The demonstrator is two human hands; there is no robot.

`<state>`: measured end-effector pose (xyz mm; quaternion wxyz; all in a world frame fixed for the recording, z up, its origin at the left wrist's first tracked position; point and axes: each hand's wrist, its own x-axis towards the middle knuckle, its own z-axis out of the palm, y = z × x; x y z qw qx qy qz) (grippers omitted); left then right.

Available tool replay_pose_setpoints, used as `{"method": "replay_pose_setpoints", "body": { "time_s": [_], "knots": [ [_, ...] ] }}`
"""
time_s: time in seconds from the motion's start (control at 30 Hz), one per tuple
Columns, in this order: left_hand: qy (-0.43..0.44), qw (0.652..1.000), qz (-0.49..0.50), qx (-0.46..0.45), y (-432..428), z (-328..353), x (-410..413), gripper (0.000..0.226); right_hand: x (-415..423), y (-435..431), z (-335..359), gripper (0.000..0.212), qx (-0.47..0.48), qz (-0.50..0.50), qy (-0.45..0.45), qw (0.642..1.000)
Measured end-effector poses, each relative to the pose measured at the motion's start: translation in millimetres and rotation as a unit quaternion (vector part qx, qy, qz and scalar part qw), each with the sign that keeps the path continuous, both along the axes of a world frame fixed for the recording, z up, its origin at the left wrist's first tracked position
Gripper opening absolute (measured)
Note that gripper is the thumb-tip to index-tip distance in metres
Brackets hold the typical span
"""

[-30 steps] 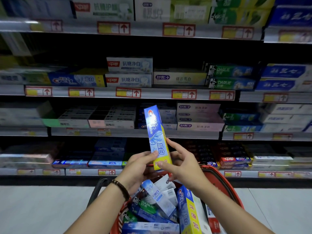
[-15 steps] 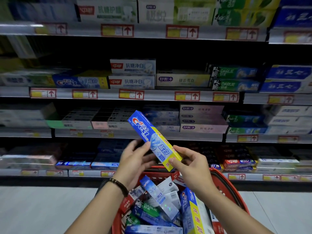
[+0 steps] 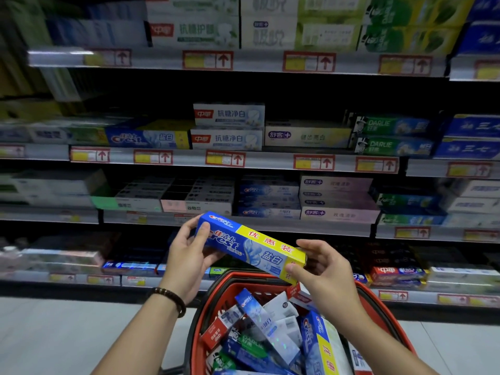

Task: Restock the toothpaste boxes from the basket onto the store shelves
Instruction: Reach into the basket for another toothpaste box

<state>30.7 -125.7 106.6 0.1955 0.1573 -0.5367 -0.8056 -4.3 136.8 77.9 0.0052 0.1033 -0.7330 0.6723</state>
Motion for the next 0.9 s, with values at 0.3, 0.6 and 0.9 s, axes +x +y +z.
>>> {"method": "replay_pose_setpoints", "body": {
  "time_s": [0.3,0.6,0.9],
  "knots": [
    [0.03,0.997,0.057,0.031,-11,5,9,0.022,8,-34,20,0.023,-0.067,-0.136,0.008,0.988],
    [0.035,0.99,0.133,-0.042,-59,34,21,0.02,8,-100,55,0.012,-0.061,-0.146,0.049,0.986],
    [0.035,0.958,0.176,-0.222,-145,86,16,0.018,-19,-175,123,0.014,-0.029,-0.133,0.09,0.987]
  ]
}}
